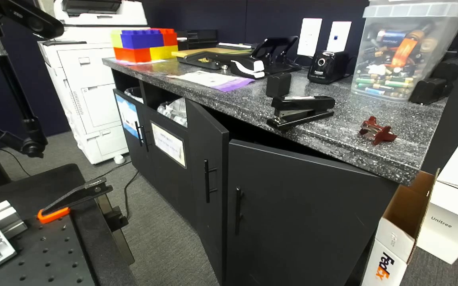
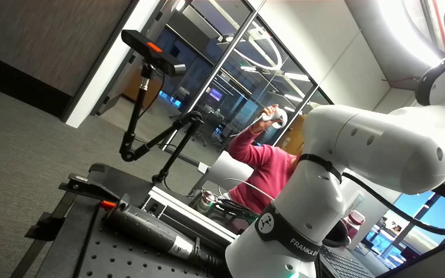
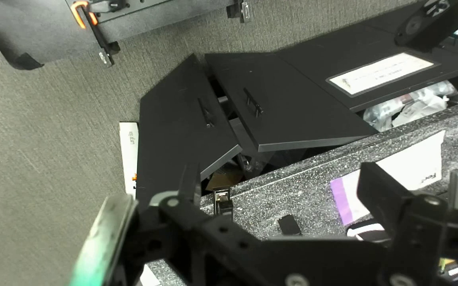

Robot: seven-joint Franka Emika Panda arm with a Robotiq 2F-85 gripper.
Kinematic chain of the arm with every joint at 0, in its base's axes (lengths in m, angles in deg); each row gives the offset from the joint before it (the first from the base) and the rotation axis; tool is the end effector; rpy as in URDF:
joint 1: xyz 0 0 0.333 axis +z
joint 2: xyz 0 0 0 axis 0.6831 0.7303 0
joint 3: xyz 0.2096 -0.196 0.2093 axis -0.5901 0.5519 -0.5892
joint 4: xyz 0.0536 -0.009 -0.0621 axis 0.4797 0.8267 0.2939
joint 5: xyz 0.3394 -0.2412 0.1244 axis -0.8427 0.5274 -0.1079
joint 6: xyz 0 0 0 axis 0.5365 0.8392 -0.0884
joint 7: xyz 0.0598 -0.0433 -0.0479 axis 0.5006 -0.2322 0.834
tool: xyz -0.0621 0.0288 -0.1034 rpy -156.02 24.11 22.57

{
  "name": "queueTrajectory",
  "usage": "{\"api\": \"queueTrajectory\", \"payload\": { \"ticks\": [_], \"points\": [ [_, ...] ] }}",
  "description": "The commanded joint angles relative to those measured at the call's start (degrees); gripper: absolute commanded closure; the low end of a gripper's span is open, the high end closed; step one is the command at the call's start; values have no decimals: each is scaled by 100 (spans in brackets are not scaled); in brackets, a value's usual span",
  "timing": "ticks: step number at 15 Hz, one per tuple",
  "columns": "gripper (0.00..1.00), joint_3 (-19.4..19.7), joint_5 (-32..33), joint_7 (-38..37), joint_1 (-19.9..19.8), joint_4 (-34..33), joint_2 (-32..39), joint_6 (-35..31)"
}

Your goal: Move the staple remover to the left

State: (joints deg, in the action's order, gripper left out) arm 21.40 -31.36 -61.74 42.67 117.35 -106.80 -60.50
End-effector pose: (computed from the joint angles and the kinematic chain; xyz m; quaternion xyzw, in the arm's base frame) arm 0.3169 0.0105 0.5546 -0.9821 0.1109 -0.1239 0.0881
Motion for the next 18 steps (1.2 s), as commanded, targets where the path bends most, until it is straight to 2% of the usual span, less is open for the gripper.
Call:
{"api": "queueTrajectory", "payload": {
  "ticks": [1, 6, 8, 12, 18],
  "points": [
    [0, 256, 36, 465, -151, -432, 1240, -763],
    [0, 653, -123, 803, -176, -1155, 3021, -1756],
    [0, 810, -248, 915, -165, -1596, 3778, -1963],
    [0, 1005, -567, 1006, -290, -2753, 5275, -1967],
    [0, 834, -606, 809, -695, -4753, 7490, -1850]
  ]
}}
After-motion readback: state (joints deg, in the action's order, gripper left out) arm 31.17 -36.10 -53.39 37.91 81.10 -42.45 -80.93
